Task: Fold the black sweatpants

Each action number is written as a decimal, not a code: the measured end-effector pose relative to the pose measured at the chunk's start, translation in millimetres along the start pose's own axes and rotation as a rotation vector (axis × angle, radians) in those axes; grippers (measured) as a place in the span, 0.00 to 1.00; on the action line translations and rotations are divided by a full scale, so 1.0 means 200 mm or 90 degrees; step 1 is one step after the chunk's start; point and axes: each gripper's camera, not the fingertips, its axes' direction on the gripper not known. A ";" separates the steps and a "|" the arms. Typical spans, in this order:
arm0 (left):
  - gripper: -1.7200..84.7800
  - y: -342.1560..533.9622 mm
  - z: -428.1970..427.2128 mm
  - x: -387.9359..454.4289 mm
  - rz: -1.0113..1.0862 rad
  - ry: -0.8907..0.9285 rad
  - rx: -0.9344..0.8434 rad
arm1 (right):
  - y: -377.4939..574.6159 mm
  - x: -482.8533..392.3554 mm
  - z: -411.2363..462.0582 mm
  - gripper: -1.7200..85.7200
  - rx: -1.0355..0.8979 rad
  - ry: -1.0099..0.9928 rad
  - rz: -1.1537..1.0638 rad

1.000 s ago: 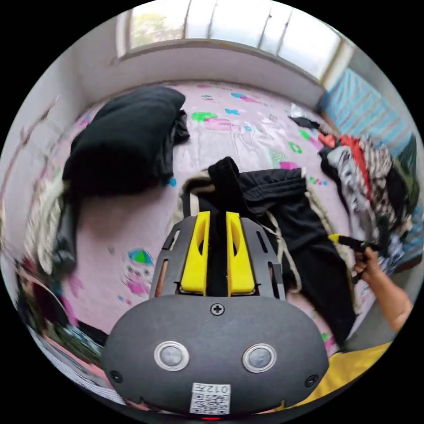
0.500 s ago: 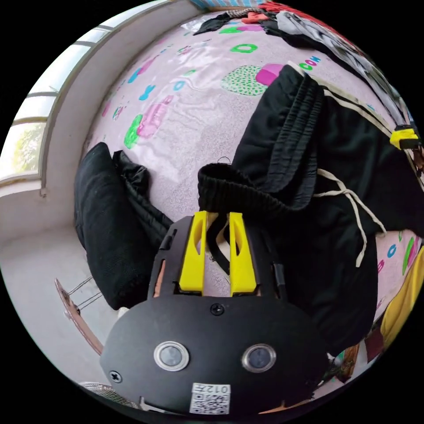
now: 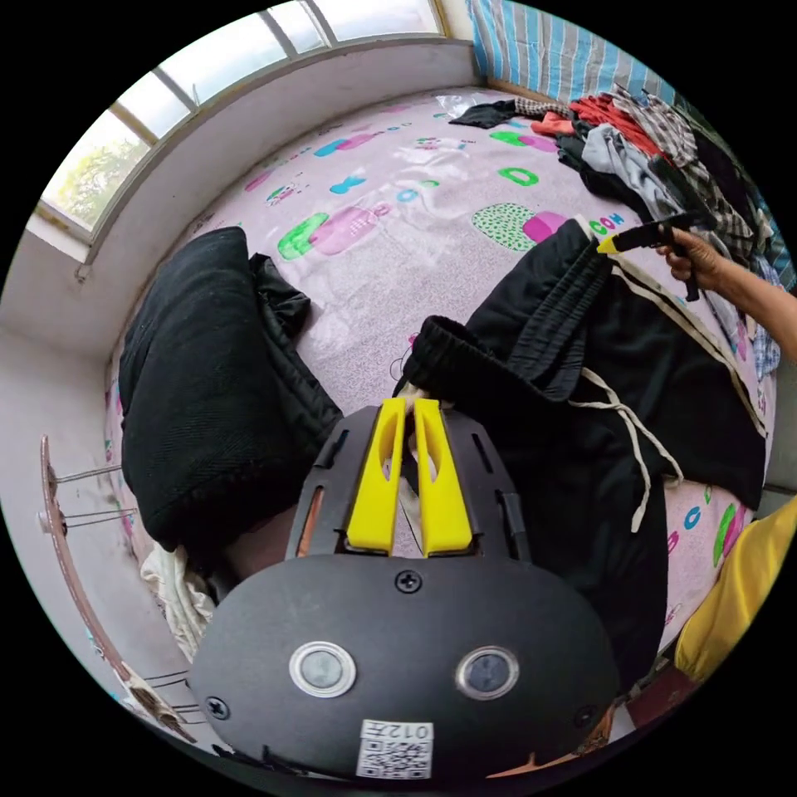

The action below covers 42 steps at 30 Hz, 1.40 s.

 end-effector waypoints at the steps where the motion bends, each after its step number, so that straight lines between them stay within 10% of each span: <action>1: 0.10 -0.01 0.02 0.01 0.011 -0.005 -0.007 | -0.03 0.00 0.01 0.12 -0.015 0.018 -0.018; 14: 0.09 -0.13 0.28 0.02 0.135 -0.006 -0.128 | -0.17 0.19 -0.10 0.04 -0.055 -0.196 -0.014; 19: 0.05 0.05 0.19 -0.42 -0.192 0.154 0.007 | -0.36 0.24 -0.18 0.04 0.052 -0.399 0.075; 26: 0.03 0.66 0.25 -0.75 -0.719 0.302 0.118 | -0.41 0.21 -0.04 0.07 0.163 -0.297 0.288; 34: 0.03 0.88 0.04 -0.16 -0.456 0.192 0.108 | 0.21 -0.10 -0.11 0.03 0.059 -0.020 -0.067; 42: 0.02 1.09 0.18 0.97 -0.291 0.219 -0.072 | 1.26 -0.18 -0.18 0.02 -0.030 0.131 -0.113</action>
